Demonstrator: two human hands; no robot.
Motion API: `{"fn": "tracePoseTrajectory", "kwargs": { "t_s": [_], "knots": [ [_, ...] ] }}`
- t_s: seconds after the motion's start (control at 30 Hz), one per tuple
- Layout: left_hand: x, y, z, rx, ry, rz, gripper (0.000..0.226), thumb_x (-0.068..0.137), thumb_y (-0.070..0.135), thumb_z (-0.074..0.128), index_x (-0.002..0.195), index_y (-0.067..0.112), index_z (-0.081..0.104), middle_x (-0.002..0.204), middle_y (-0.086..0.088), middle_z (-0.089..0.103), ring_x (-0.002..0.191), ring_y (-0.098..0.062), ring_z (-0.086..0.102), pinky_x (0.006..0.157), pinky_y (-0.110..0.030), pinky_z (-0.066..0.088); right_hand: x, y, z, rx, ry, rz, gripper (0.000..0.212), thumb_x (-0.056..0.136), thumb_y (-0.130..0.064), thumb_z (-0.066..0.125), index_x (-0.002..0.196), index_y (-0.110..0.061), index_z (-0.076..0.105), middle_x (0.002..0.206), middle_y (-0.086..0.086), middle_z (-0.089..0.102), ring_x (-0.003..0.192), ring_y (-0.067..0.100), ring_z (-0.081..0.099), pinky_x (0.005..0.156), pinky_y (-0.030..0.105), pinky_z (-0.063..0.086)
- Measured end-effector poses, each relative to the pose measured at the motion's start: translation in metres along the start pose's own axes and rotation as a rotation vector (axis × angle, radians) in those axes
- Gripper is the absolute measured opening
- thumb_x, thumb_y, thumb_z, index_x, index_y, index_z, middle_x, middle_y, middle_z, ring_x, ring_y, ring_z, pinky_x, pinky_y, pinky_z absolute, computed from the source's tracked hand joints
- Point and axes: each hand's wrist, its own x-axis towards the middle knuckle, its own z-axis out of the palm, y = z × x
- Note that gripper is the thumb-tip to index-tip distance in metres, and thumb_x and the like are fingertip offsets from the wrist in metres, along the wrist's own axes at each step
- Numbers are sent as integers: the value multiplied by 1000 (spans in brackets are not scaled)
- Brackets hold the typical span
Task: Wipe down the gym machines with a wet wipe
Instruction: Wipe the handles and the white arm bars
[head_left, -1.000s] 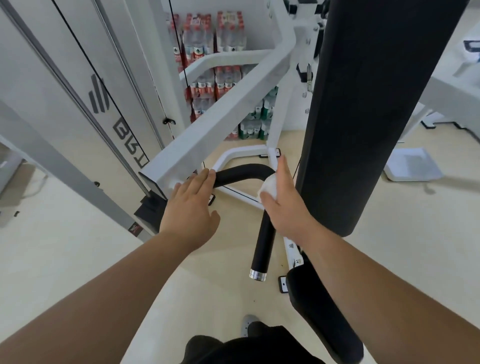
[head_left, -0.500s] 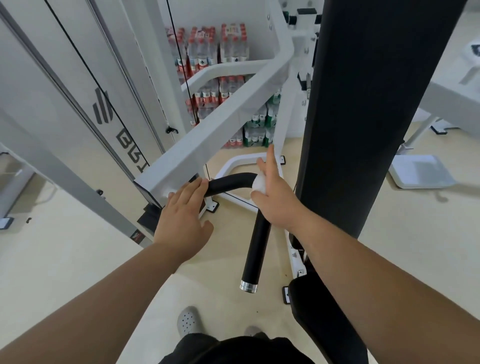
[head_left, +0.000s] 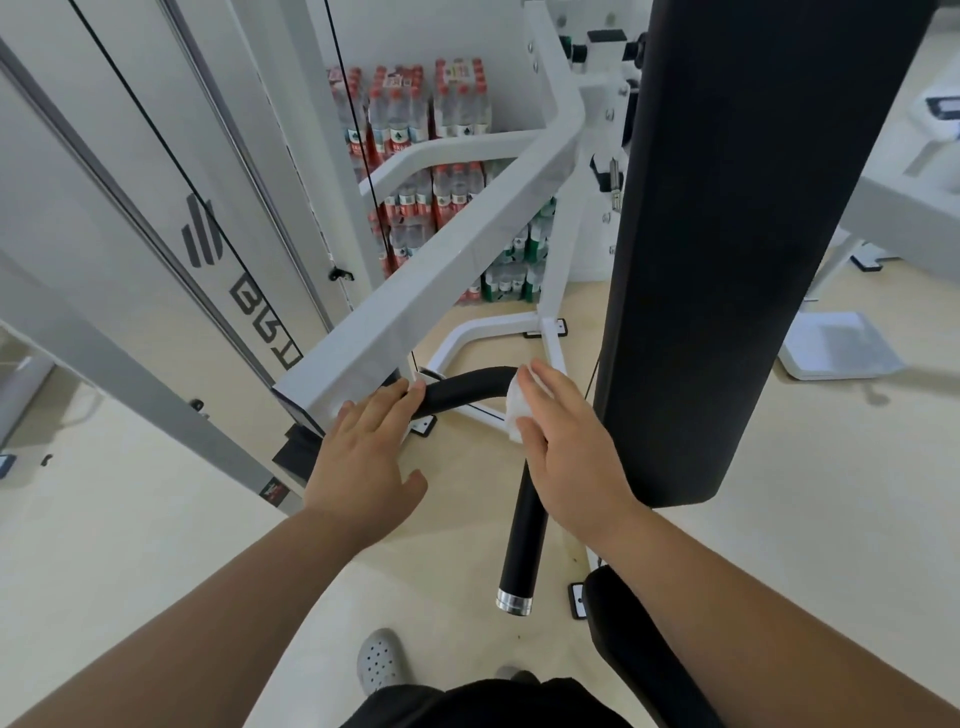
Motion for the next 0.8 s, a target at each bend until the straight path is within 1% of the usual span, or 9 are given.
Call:
{"fn": "tracePoseTrajectory", "kwargs": {
  "t_s": [0.1, 0.2, 0.3, 0.37, 0.47, 0.57, 0.7, 0.73, 0.8],
  "knots": [
    [0, 0, 0, -17, 0, -1, 92, 80, 26, 70, 159, 29, 22, 162, 6, 29, 137, -19, 25, 122, -46, 24, 26, -6, -10, -106, -136, -94, 52, 108, -16, 41, 159, -14, 31, 162, 3, 33, 147, 19, 32, 120, 25, 25],
    [0, -2, 1, -19, -1, 8, 93, 79, 26, 71, 158, 29, 23, 161, 5, 31, 140, -22, 30, 121, -47, 25, 65, -13, -18, -247, -335, -125, 48, 110, -24, 34, 158, -19, 32, 149, 3, 49, 130, 24, 48, 101, 35, 43],
    [0, -4, 1, -12, -7, 9, 93, 78, 27, 71, 158, 31, 23, 160, 5, 32, 138, -23, 33, 119, -47, 29, 78, -16, -18, -321, -428, -188, 48, 110, -28, 35, 158, -23, 35, 143, 1, 54, 123, 24, 52, 86, 30, 37],
    [1, -3, 2, -13, -4, 4, 94, 77, 27, 72, 158, 31, 24, 160, 5, 33, 136, -23, 33, 119, -47, 30, 71, -9, -20, -237, -384, -198, 47, 109, -26, 40, 156, -26, 39, 147, -5, 52, 129, 19, 50, 94, 28, 39],
    [0, -5, 3, -22, -7, 1, 96, 76, 26, 72, 158, 31, 24, 160, 6, 32, 135, -22, 32, 120, -47, 29, 48, 9, -25, 7, -203, -128, 43, 105, -21, 52, 148, -27, 53, 148, -10, 54, 134, 10, 50, 113, 30, 41],
    [0, -7, 3, -25, -20, 11, 97, 75, 27, 71, 158, 32, 21, 161, 8, 30, 134, -21, 31, 119, -47, 29, 30, 18, -25, 4, -108, -99, 42, 105, -21, 56, 147, -23, 54, 152, -6, 51, 141, 8, 45, 119, 33, 37],
    [2, -13, 4, -36, -27, 39, 94, 77, 27, 69, 158, 33, 22, 162, 9, 27, 142, -21, 29, 123, -45, 19, 48, -5, -26, -232, -308, -173, 48, 109, -23, 39, 157, -25, 35, 164, -7, 33, 148, 14, 32, 119, 26, 25],
    [2, -13, 3, -44, -32, 49, 93, 78, 28, 68, 158, 33, 22, 163, 9, 26, 145, -20, 29, 125, -43, 15, 58, -13, -23, -315, -373, -203, 49, 109, -25, 36, 158, -24, 32, 164, -6, 33, 147, 17, 33, 119, 30, 28],
    [3, -11, -2, -81, -37, 57, 88, 81, 27, 66, 158, 33, 24, 163, 12, 25, 148, -15, 26, 125, -35, 8, 77, -34, -10, -476, -456, -252, 48, 108, -29, 36, 155, -20, 35, 153, 1, 49, 132, 28, 49, 109, 44, 42]
  ]
}}
